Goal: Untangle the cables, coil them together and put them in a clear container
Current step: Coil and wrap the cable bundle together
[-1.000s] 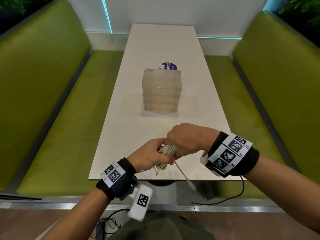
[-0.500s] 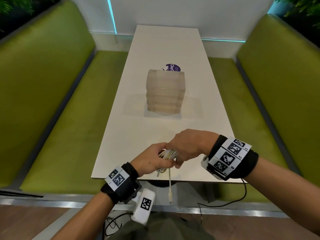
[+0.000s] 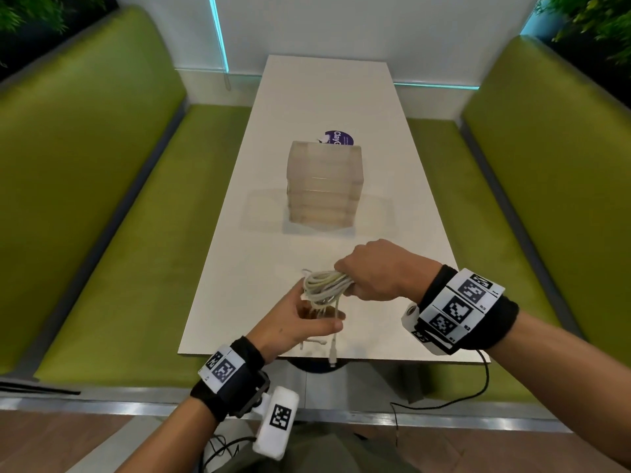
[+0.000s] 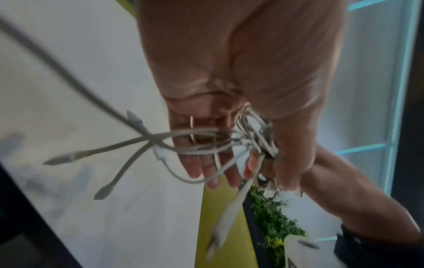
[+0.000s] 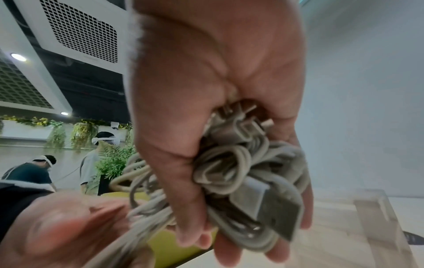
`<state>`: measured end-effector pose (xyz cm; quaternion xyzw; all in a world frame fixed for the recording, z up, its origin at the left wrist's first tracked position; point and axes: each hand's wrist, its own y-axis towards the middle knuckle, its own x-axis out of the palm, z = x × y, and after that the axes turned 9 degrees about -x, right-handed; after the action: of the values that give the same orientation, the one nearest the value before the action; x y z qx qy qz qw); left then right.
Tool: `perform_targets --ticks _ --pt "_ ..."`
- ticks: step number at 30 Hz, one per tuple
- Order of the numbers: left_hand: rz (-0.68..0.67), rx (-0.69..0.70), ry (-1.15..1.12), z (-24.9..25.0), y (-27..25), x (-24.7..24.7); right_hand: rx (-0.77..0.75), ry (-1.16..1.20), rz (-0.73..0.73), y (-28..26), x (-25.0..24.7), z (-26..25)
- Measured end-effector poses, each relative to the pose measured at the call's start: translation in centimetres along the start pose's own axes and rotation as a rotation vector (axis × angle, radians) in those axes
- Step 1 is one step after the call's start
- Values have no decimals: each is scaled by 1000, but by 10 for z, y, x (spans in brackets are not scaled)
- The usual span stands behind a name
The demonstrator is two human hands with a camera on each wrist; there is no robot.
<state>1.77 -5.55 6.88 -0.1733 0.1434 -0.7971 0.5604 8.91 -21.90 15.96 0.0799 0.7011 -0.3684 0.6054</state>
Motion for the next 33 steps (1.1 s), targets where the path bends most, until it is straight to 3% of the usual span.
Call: perform_targets --ticks 4,9,14,20,24,29,33 --pt "98 39 40 6 9 3 79 75 107 3 -5 0" --pt "128 74 229 12 6 -14 159 372 209 1 -11 6" --pt "252 259 218 15 7 -23 177 728 341 -2 -14 6" --pt "346 361 -123 31 10 -15 192 977 458 5 -4 -13" --pt "381 317 -291 39 13 -11 232 853 459 20 18 -23" --pt "406 214 -500 49 15 -3 223 992 441 30 26 -33" --pt "325 151 -777 52 14 -3 208 1081 494 35 25 -36"
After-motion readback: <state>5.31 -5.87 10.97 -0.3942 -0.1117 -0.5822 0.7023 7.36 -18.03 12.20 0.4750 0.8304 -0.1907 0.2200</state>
